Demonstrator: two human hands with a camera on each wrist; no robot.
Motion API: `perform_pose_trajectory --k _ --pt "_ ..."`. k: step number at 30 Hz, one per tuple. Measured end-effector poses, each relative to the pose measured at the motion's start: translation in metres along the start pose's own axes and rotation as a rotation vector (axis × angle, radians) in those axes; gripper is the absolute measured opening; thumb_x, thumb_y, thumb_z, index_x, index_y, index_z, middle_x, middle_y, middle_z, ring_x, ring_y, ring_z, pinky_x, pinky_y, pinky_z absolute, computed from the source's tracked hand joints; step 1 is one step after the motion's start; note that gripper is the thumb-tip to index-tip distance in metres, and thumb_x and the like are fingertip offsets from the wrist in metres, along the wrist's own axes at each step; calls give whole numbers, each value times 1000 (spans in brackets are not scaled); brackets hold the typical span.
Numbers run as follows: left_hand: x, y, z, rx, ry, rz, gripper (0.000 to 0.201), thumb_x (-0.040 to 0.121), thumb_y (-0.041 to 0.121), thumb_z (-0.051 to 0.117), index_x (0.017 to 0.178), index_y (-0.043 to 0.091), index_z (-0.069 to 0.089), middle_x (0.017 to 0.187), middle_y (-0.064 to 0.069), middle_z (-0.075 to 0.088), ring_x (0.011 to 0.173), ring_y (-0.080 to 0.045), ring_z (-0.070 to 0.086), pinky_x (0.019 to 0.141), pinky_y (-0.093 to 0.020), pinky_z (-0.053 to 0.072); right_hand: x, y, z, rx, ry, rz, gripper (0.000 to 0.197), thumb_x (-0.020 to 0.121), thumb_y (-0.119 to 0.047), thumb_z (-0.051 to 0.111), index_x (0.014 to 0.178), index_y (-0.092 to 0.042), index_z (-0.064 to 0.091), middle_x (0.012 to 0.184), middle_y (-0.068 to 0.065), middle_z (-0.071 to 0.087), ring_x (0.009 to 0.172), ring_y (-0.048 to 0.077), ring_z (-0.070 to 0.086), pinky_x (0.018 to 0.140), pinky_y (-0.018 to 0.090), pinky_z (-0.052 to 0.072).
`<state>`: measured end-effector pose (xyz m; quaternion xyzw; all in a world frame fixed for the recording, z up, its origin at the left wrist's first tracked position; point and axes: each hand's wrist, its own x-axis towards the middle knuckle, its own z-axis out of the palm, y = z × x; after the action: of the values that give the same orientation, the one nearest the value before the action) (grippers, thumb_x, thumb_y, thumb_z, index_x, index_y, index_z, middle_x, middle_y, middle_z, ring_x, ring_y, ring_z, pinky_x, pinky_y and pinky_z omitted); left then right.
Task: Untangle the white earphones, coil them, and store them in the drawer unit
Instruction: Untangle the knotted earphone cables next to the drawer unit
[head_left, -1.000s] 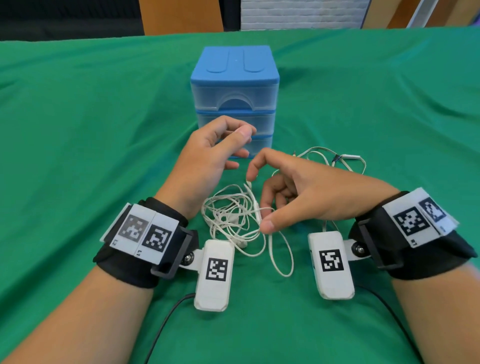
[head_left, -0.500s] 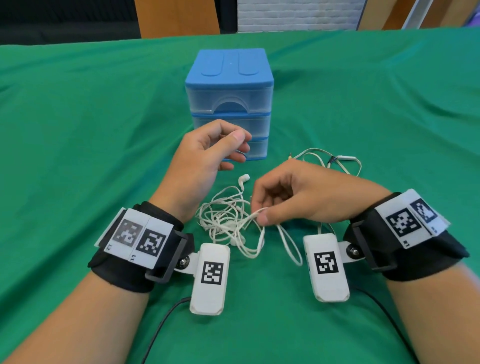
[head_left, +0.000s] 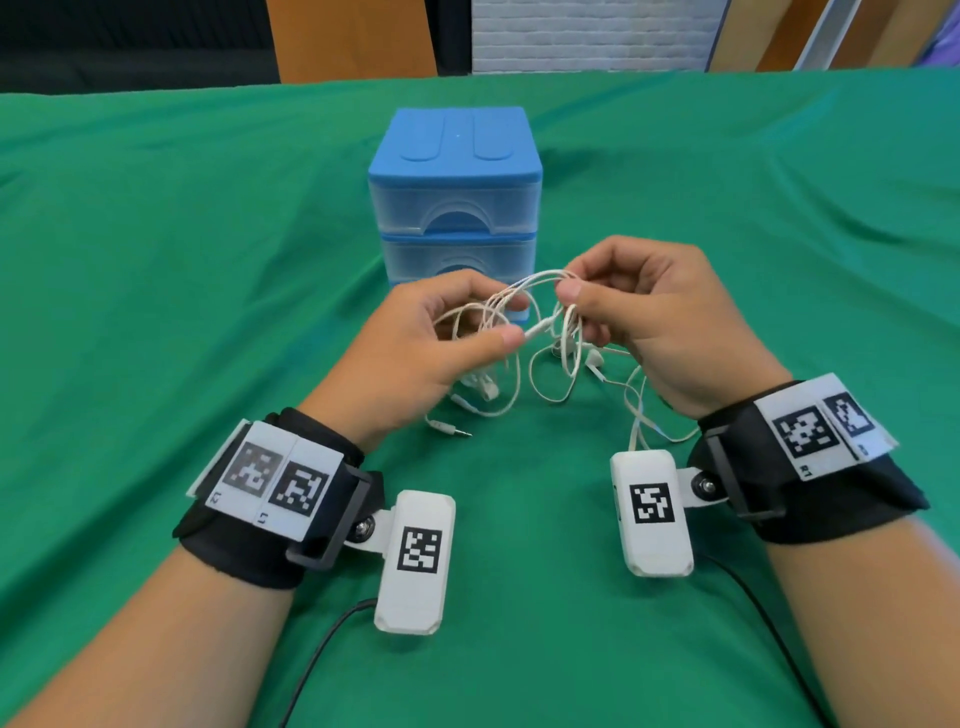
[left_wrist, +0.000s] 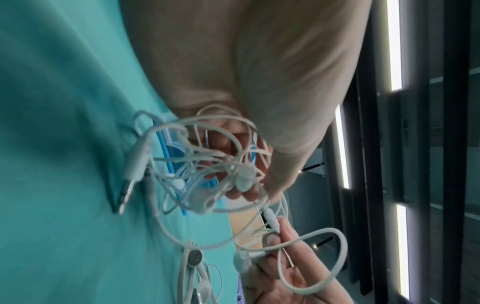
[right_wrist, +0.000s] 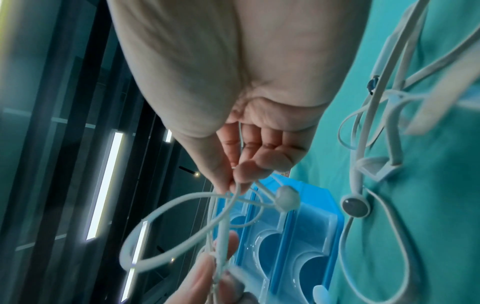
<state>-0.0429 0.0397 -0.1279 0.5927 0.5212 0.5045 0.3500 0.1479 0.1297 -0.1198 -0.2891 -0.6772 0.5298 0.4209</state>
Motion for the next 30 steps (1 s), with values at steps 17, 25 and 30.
perform_pose_trajectory --k 17,25,30 --pt "3 1 -7 -288 202 -155 15 97 4 56 93 6 70 67 -7 59 53 -12 54 51 -17 48 -2 -3 -9 119 -6 117 14 93 -3 60 101 1 71 71 10 65 54 14 51 56 23 41" --pt "4 1 -9 -292 216 -188 18 97 6 55 93 7 71 65 -6 55 53 -15 51 46 -17 44 -1 -5 -15 67 46 73 23 79 -4 62 97 -13 74 69 -4 66 76 14 54 61 25 30" --pt "2 3 -9 -334 184 -166 22 100 11 50 99 3 70 71 -9 57 57 -17 52 49 -18 46 -1 -6 -12 56 88 62 22 74 -9 63 91 -16 75 72 0 67 78 20 48 61 25 30"
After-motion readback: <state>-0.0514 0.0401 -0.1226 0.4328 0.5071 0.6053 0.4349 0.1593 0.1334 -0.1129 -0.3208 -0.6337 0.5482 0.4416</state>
